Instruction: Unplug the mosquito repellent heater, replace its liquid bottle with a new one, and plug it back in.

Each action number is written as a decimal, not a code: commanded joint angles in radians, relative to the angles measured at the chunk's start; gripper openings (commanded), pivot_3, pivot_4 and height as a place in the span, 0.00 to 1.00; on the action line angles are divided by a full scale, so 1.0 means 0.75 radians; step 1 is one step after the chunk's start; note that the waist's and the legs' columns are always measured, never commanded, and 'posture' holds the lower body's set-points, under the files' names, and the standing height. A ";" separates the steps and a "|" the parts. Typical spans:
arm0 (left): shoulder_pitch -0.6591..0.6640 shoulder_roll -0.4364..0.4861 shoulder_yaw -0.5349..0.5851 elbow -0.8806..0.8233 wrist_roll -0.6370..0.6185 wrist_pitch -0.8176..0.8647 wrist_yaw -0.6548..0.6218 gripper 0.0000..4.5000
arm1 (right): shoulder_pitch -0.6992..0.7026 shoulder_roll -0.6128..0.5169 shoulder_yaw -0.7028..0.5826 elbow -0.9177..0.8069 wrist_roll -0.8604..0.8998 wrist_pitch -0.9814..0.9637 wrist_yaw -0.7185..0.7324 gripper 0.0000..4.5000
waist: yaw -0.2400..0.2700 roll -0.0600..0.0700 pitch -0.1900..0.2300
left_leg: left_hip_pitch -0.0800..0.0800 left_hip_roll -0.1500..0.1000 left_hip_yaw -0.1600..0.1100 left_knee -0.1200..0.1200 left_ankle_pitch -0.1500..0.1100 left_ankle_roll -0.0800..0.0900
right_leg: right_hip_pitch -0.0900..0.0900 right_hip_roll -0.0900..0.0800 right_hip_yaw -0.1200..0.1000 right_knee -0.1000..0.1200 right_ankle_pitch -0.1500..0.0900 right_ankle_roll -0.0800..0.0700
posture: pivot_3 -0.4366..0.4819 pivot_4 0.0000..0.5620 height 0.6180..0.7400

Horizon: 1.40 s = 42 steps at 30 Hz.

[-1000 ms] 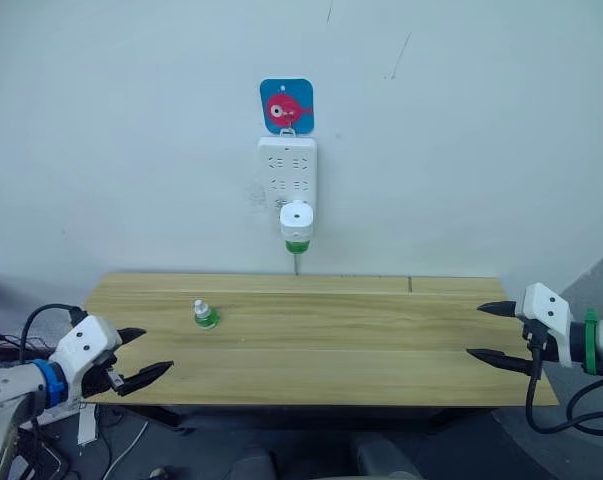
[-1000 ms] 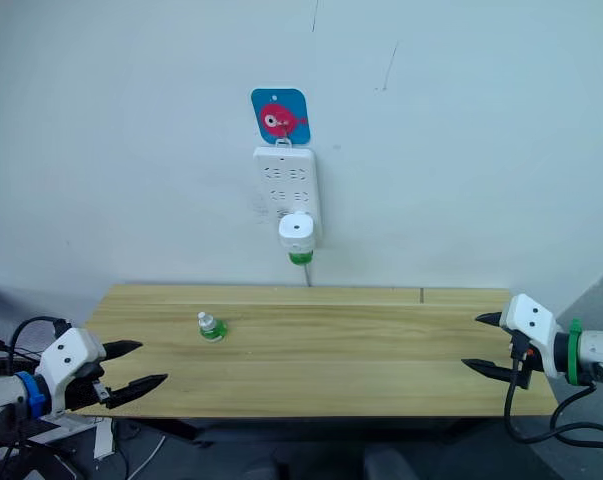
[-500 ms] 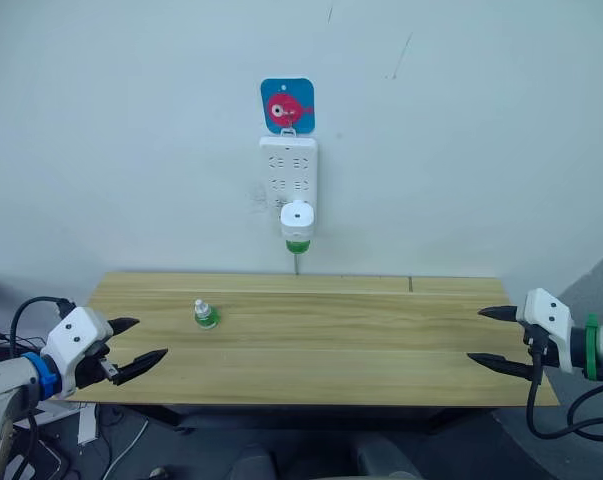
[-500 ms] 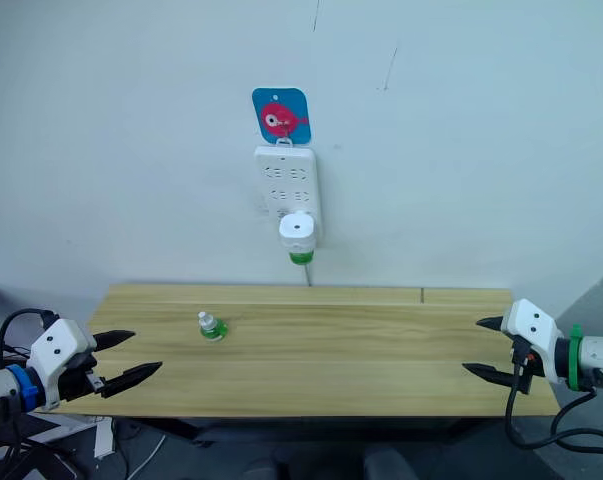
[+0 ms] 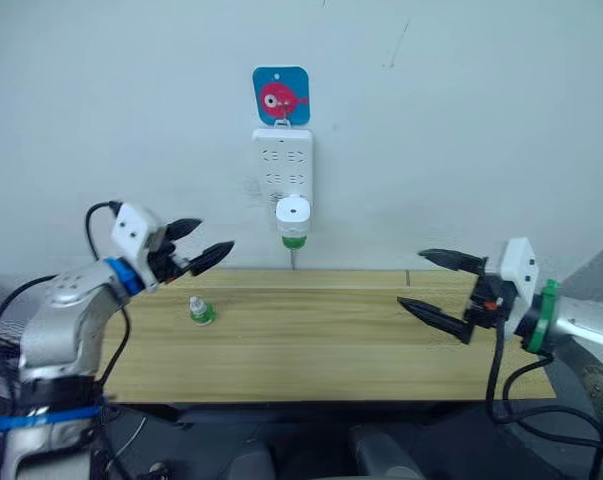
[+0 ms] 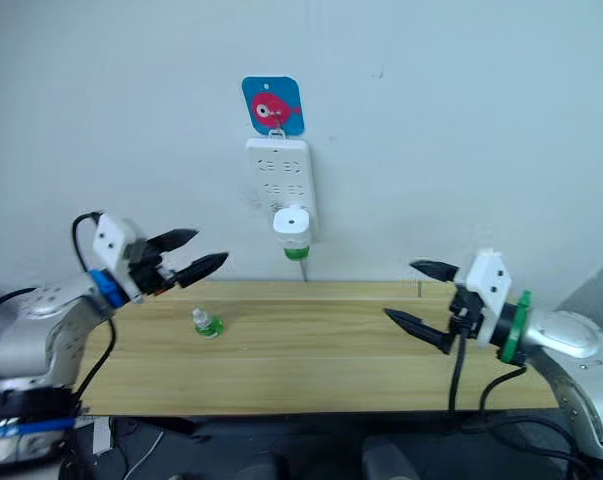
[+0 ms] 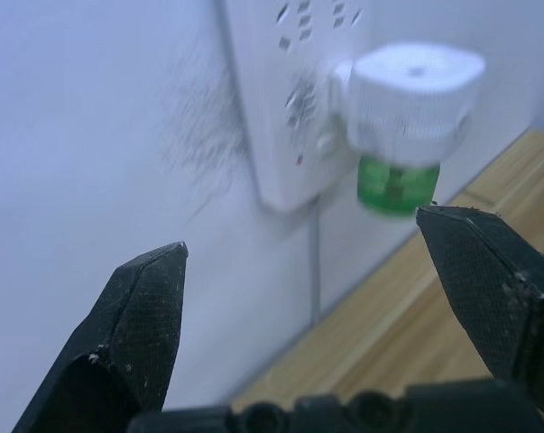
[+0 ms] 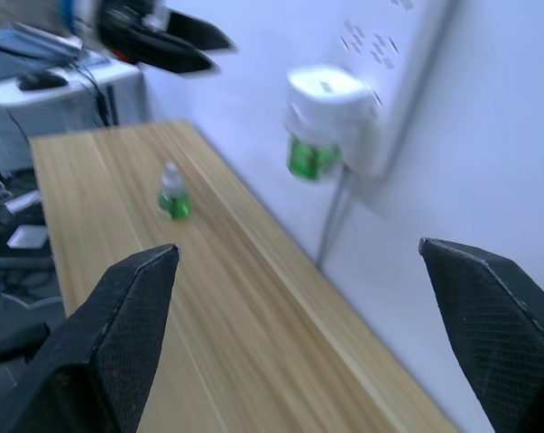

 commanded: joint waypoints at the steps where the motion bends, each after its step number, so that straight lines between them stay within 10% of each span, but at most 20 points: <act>1: -0.091 -0.026 -0.010 0.087 0.002 -0.038 -0.003 0.96 | -0.041 0.013 0.005 -0.081 0.059 0.070 -0.084 1.00 | -0.016 0.000 0.002 | -0.001 0.000 0.000 0.000 0.000 0.000 | 0.000 0.000 0.000 0.000 0.000 0.000 | 0.28 0.25 0.71; 33: -0.602 -0.170 -0.151 0.726 0.168 -0.314 -0.242 0.87 | -0.173 0.058 0.061 -0.154 0.215 0.224 -0.273 1.00 | -0.054 0.010 0.078 | -0.032 -0.001 -0.033 0.018 0.000 0.001 | -0.009 0.000 -0.030 -0.001 0.002 0.006 | 0.26 0.33 0.71; 42: -0.596 -0.167 -0.157 0.672 0.156 -0.260 -0.317 0.36 | -0.244 0.125 0.122 -0.142 0.194 0.225 -0.348 1.00 | -0.052 0.010 0.081 | -0.035 -0.002 -0.036 0.018 0.000 0.000 | -0.010 0.000 -0.032 -0.001 0.002 0.006 | 0.26 0.32 0.71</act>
